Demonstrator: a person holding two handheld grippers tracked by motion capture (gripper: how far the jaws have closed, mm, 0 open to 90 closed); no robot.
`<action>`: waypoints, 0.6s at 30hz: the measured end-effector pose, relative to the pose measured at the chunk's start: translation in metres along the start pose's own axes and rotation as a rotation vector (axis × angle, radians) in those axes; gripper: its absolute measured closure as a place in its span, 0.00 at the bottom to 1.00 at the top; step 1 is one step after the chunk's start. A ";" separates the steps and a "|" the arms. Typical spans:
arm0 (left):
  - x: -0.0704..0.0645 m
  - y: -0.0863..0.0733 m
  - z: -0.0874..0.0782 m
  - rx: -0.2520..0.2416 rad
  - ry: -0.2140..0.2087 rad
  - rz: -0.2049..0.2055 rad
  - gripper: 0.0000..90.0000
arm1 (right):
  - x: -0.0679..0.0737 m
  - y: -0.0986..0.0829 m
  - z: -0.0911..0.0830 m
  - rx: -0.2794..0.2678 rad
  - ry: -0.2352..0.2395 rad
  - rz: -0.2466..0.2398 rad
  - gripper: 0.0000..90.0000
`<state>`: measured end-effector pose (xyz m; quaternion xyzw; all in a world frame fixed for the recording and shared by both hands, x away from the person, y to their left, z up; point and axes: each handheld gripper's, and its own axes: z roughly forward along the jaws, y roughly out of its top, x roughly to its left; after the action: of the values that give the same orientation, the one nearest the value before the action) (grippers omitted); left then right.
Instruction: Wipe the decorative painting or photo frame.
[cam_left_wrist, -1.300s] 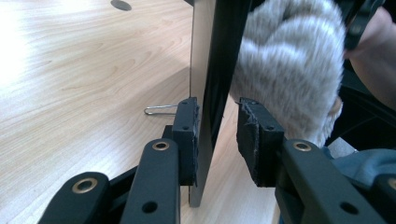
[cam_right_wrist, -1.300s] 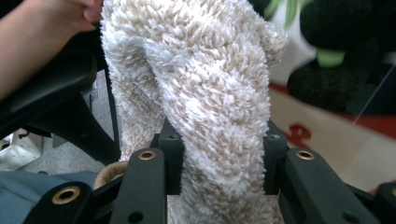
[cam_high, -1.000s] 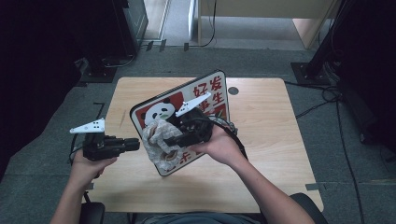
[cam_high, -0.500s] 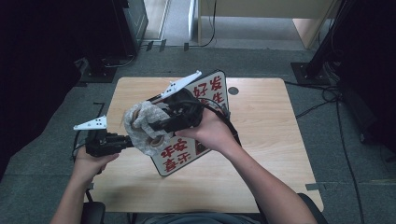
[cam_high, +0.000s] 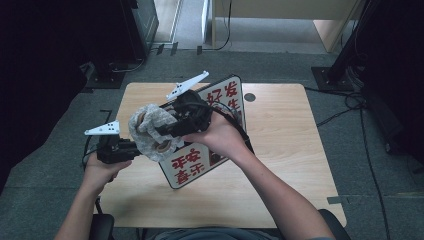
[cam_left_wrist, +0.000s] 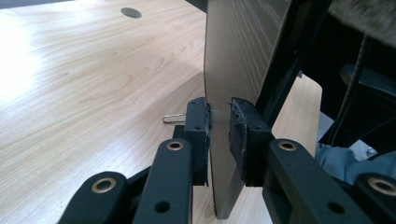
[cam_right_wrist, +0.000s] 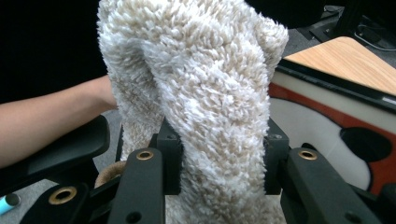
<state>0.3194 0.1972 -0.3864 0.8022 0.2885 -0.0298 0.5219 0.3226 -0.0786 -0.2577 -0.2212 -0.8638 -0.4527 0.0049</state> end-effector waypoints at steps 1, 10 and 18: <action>0.000 0.000 0.000 -0.001 0.000 -0.001 0.86 | 0.000 -0.001 0.002 0.002 -0.001 -0.005 0.69; 0.000 -0.001 -0.001 0.001 -0.002 -0.010 0.86 | 0.001 -0.008 0.012 0.024 0.008 -0.015 0.69; 0.000 -0.001 -0.001 0.000 -0.001 -0.008 0.86 | 0.001 -0.016 0.019 0.036 0.020 -0.031 0.69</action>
<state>0.3186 0.1982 -0.3865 0.8011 0.2912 -0.0323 0.5219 0.3194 -0.0705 -0.2811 -0.2031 -0.8751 -0.4391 0.0103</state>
